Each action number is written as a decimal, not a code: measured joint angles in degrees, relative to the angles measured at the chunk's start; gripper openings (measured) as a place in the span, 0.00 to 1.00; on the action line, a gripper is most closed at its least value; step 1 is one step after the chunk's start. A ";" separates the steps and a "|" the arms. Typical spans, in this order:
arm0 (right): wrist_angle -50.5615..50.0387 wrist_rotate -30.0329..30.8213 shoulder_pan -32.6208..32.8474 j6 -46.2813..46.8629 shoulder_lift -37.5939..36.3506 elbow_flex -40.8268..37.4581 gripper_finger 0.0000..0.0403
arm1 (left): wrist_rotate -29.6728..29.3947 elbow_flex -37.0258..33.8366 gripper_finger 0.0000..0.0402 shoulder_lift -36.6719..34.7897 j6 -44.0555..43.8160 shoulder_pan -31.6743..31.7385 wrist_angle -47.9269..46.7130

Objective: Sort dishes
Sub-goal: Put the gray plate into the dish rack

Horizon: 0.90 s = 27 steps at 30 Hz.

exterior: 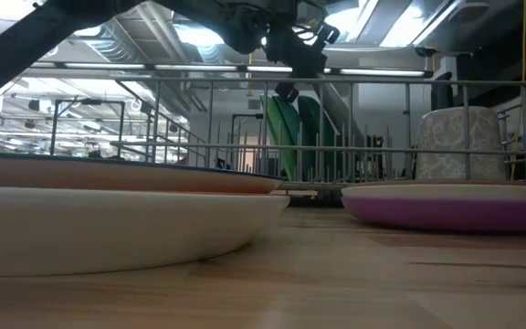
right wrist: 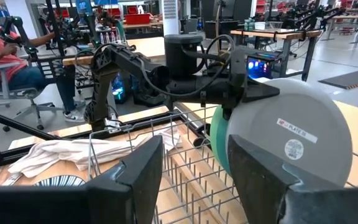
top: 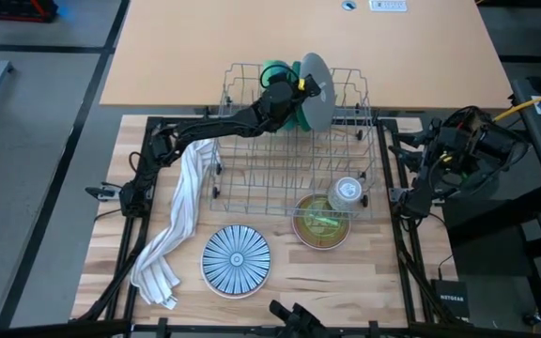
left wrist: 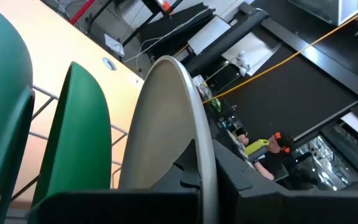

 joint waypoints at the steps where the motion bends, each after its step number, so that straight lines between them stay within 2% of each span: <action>1: 0.00 -0.01 0.01 0.00 0.01 0.00 0.46 | -0.08 0.00 0.00 0.08 0.13 0.02 0.22; 13: -0.04 -0.05 0.02 0.00 -0.01 0.00 0.46 | -0.10 0.02 0.03 2.54 -0.54 0.39 1.17; 20: -0.04 -2.10 0.00 0.01 -0.03 0.02 0.46 | -0.08 0.02 0.04 3.32 -4.55 0.91 2.15; 27: -0.04 -2.63 0.01 0.01 -0.03 0.02 0.46 | -0.13 0.02 0.05 3.32 -2.21 0.98 4.29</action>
